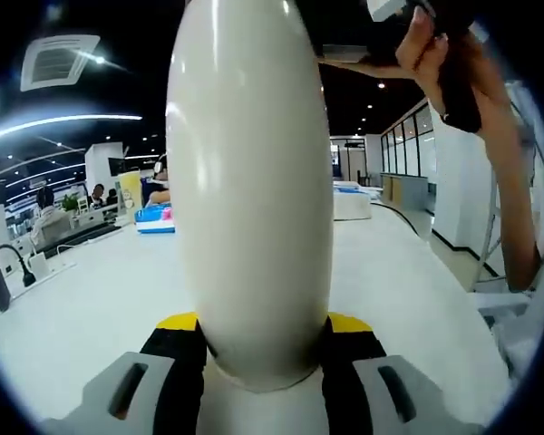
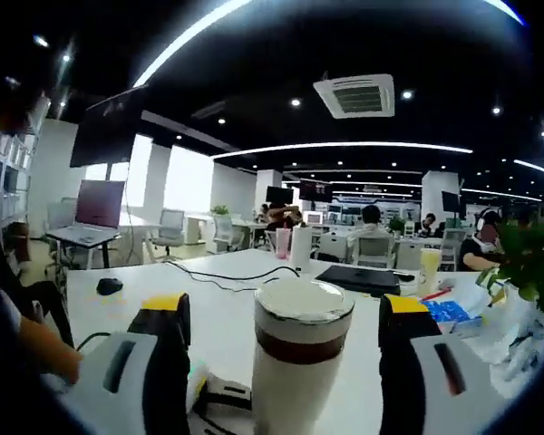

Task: Grasp the water cup twist off the cup lid place the cup lid on the table

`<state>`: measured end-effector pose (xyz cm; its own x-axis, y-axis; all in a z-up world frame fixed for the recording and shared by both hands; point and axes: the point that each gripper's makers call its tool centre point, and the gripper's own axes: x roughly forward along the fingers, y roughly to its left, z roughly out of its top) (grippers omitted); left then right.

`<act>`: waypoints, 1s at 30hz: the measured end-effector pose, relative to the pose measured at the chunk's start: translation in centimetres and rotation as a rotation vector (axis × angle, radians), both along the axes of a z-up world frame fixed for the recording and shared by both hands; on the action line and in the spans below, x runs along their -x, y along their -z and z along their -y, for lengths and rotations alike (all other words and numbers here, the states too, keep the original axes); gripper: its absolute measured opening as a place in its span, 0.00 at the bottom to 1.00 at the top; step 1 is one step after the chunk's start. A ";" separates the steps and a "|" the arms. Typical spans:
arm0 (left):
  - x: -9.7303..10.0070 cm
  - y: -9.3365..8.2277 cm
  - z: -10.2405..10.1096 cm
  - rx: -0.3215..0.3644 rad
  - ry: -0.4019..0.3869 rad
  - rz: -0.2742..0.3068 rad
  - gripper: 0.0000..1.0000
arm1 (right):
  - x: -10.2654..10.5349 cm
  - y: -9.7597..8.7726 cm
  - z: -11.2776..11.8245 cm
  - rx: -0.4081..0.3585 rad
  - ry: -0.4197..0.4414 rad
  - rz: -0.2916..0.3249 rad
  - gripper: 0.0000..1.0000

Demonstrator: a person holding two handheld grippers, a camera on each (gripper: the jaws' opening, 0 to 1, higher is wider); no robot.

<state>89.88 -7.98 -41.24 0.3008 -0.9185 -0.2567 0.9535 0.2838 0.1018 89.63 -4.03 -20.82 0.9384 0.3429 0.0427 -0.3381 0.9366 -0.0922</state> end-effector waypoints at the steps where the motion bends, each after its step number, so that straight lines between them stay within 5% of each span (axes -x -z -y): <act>1: 0.0 0.0 0.0 0.000 0.000 0.000 0.51 | -0.1 -0.1 0.2 -0.007 0.034 0.007 0.88; 10: 0.0 0.0 0.0 0.000 -0.001 -0.002 0.51 | 0.3 -0.9 0.1 0.019 0.171 0.074 0.87; 16: 0.0 -0.1 0.0 0.001 -0.001 -0.003 0.51 | -0.3 -0.5 0.3 0.053 0.225 0.065 0.85; 23: -0.2 -0.1 0.0 0.000 0.002 -0.002 0.51 | -0.6 -0.2 1.1 -0.057 0.242 0.079 0.72; 30: -0.3 0.0 0.1 0.000 0.004 -0.003 0.51 | -1.1 0.0 1.8 -0.086 0.274 0.092 0.63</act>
<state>90.21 -8.04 -41.23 0.2961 -0.9197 -0.2579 0.9550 0.2797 0.0989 90.69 -5.79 -20.86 0.9863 0.0688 0.1497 -0.0654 0.9975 -0.0273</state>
